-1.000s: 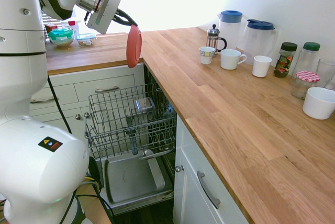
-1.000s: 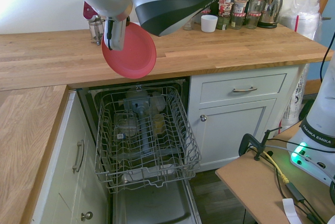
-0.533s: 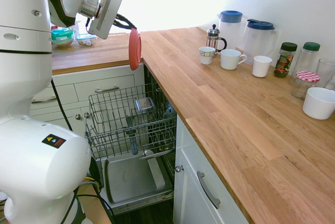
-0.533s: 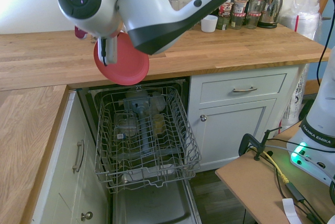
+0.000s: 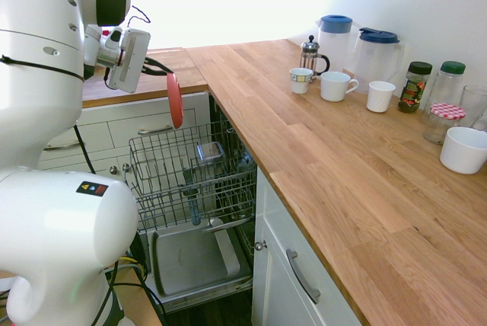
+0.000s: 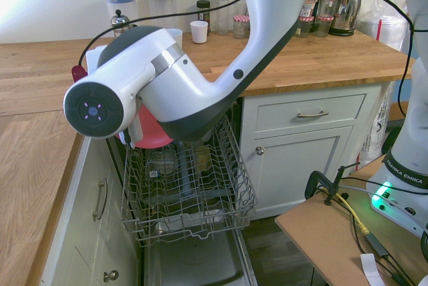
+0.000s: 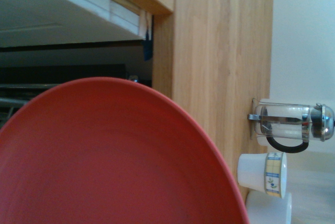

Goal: Put the plate in the dishwasher

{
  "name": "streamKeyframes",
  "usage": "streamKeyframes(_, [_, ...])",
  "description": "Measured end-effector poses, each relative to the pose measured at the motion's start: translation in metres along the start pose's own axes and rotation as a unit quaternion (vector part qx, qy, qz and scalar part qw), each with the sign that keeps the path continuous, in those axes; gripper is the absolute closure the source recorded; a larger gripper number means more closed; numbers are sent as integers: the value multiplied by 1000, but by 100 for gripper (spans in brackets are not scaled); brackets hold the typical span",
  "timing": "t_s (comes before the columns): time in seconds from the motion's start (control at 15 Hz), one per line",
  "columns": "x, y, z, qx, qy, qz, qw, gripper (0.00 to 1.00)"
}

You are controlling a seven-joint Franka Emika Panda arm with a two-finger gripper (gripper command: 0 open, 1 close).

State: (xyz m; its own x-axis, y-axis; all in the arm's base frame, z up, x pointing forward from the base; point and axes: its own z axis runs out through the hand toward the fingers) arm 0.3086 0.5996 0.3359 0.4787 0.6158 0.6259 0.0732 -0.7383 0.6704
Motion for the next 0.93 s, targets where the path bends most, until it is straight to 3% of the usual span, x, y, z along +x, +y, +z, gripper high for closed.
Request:
streamKeyframes(0.27, [-17,-18,1,4,-7,-11,1000,100])
streamKeyframes(0.93, [-72,-61,58,24,-66,-28,997,100])
